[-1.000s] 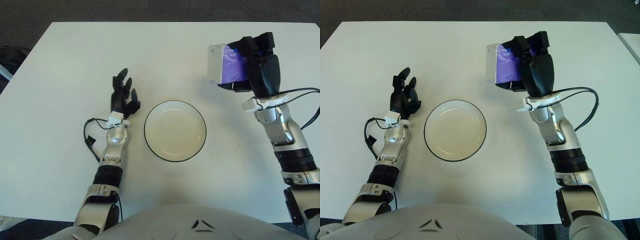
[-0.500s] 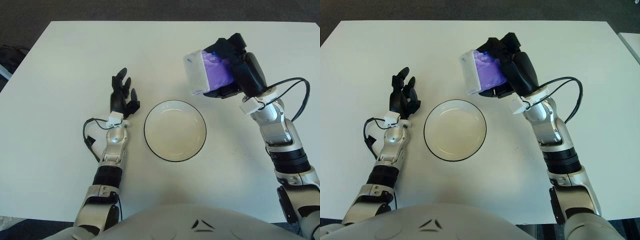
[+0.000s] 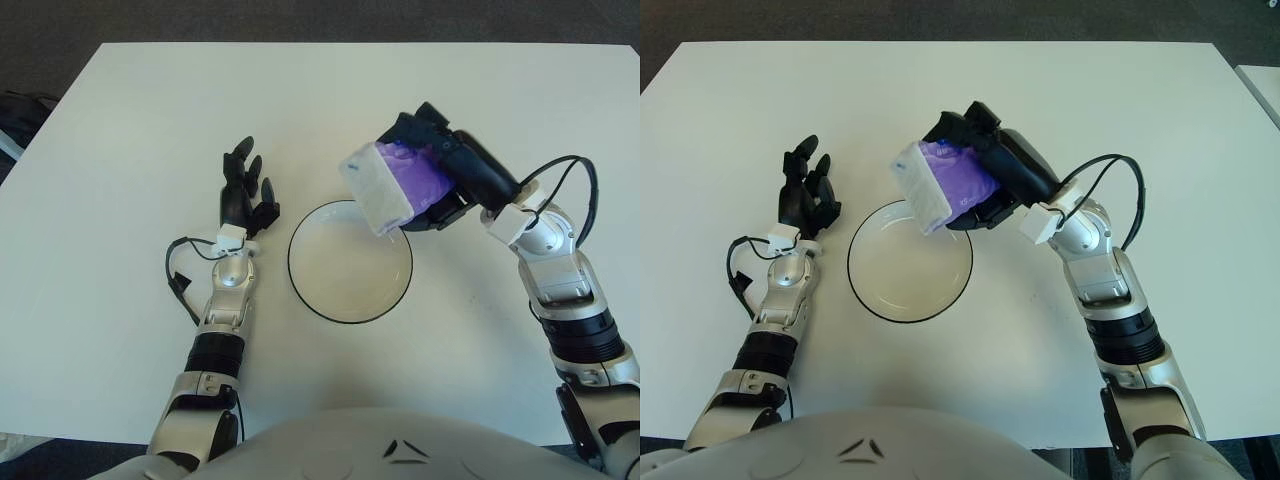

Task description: Put the tissue paper into the plate.

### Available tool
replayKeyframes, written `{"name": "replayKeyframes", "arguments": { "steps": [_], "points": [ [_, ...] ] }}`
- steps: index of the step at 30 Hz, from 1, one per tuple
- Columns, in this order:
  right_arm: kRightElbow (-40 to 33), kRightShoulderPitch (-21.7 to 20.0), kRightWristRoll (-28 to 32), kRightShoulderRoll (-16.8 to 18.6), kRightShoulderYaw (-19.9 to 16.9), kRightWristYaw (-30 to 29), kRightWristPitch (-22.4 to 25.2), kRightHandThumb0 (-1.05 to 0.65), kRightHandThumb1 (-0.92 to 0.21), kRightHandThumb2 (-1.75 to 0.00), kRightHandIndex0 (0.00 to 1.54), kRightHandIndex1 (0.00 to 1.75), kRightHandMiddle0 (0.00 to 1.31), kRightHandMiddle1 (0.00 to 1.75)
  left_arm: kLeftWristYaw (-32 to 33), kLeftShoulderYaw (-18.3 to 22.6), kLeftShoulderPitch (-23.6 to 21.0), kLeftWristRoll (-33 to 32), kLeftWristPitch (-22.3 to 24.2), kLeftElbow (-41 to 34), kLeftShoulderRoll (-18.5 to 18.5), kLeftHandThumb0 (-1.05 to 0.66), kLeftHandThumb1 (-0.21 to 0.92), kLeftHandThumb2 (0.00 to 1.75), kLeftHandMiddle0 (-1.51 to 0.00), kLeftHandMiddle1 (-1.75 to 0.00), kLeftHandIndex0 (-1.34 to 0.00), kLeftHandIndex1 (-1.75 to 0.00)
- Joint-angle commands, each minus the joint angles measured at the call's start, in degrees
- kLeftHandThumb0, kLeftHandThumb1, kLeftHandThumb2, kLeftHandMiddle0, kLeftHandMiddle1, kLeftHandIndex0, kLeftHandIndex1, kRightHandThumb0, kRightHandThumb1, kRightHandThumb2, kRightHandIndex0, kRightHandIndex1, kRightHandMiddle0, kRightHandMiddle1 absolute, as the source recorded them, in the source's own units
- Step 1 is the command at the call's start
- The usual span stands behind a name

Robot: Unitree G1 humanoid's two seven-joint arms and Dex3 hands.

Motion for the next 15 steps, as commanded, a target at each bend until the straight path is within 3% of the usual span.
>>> {"name": "replayKeyframes", "arguments": {
  "steps": [1, 8, 9, 11, 15],
  "points": [
    [-3.22, -1.38, 0.51, 2.78, 2.62, 1.32, 2.50, -0.02, -0.22, -1.40, 1.22, 1.75, 1.02, 1.75, -0.13, -0.30, 7.68, 1.25, -0.10, 6.87, -0.27, -0.68, 0.92, 0.77, -0.42, 0.00, 0.00, -0.75],
    [-11.52, -0.51, 3.16, 2.36, 3.03, 6.12, 14.69, -0.03, -0.27, -1.34, 1.22, 1.75, 0.95, 1.75, 1.07, -0.23, 6.50, 2.81, -1.71, 9.77, 0.81, -0.71, 0.92, 0.79, -0.41, 0.00, 0.00, -0.77],
    [-12.16, -0.68, 3.45, 2.33, 3.08, 6.72, 16.27, -0.19, -0.27, -1.35, 1.22, 1.75, 0.84, 1.75, 1.28, -0.25, 6.34, 3.03, -1.95, 10.19, 0.95, -0.71, 0.92, 0.79, -0.41, 0.00, 0.00, -0.76],
    [-13.39, -1.76, 4.02, 2.11, 3.47, 8.14, 19.67, -0.33, -0.27, -1.36, 1.20, 1.75, 0.74, 1.75, 1.68, -0.32, 6.00, 3.38, -2.48, 11.09, 1.23, -0.71, 0.92, 0.80, -0.40, 0.00, 0.00, -0.76],
    [-14.65, -3.55, 5.27, 2.12, 4.11, 10.36, 24.08, -0.46, -0.24, -1.41, 1.17, 1.75, 0.70, 1.75, 1.96, -0.56, 5.59, 3.39, -3.00, 12.23, 1.55, -0.71, 0.92, 0.80, -0.39, 0.00, 0.00, -0.75]
  ]
}}
